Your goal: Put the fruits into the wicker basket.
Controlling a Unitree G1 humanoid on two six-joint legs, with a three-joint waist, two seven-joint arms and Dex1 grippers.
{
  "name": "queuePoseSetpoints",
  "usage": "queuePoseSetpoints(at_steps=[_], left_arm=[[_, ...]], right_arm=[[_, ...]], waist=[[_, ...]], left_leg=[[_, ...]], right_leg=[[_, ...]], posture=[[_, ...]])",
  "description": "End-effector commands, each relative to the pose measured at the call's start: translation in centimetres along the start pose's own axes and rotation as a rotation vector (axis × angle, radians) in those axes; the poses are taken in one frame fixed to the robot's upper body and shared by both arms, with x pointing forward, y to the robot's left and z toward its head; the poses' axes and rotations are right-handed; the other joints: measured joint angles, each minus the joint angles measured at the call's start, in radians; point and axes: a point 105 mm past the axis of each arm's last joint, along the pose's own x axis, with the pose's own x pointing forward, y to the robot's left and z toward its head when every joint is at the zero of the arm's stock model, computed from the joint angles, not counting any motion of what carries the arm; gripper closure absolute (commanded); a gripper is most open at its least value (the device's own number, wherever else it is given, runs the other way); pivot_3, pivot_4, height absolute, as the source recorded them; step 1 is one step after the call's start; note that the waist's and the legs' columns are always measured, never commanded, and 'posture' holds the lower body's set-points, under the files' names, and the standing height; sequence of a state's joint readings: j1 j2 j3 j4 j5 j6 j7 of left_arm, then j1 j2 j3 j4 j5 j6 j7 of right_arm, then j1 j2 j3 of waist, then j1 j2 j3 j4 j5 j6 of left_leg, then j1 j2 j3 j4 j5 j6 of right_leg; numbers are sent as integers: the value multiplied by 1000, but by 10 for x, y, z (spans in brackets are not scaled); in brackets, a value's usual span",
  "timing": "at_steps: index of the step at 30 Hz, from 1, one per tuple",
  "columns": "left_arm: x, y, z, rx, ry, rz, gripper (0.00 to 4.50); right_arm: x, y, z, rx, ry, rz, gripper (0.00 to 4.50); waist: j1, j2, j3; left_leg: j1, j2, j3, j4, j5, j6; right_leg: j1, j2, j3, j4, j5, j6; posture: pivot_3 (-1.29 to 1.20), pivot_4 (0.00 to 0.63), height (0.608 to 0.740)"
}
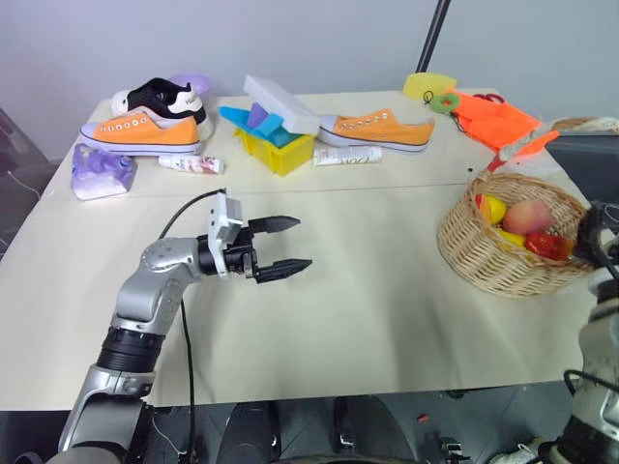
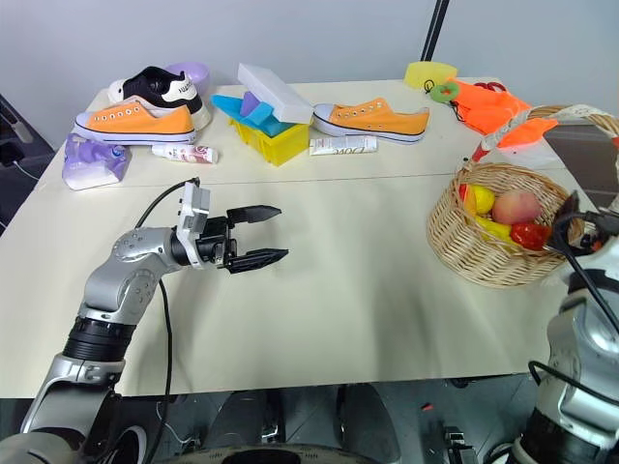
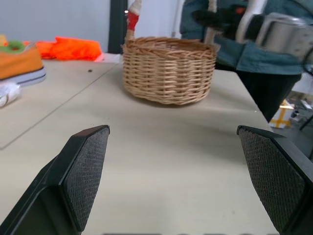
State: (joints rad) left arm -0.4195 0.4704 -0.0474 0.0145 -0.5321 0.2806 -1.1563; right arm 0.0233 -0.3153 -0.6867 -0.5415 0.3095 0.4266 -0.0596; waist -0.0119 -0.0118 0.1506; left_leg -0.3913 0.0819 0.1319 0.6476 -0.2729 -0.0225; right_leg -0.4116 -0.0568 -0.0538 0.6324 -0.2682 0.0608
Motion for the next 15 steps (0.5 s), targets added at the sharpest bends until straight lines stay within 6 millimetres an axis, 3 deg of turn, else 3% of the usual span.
queuePoseSetpoints(at_steps=[1,4,7,11,15], left_arm=[[-7,-2,9,64,-28,22,0],[-9,-1,6,69,-32,57,0],[-18,13,-3,44,12,181,0],[-38,37,-1,86,6,403,0],[-87,67,-6,137,3,716,0]], right_arm=[[-38,14,27,37,-141,77,65],[-61,34,24,21,-146,203,65],[-85,85,24,70,-157,516,65],[-95,142,20,199,-97,904,65],[-90,177,8,143,-105,1203,65]], waist=[[0,1,-1],[-5,1,-1],[-9,0,-2],[-5,-1,-1],[-2,-4,-1]], left_leg=[[0,1,0,0,0,0],[0,1,-1,-1,0,0],[1,1,1,2,0,0],[2,1,-1,2,0,0],[1,0,-1,2,0,0]], right_leg=[[0,0,0,0,0,0],[0,0,0,0,0,0],[1,-1,0,-1,-1,0],[2,-1,0,-1,-2,-3],[2,-1,0,-1,-2,-3]], posture=[[0,150,740],[0,150,740],[0,150,740],[0,150,740],[0,150,740]])
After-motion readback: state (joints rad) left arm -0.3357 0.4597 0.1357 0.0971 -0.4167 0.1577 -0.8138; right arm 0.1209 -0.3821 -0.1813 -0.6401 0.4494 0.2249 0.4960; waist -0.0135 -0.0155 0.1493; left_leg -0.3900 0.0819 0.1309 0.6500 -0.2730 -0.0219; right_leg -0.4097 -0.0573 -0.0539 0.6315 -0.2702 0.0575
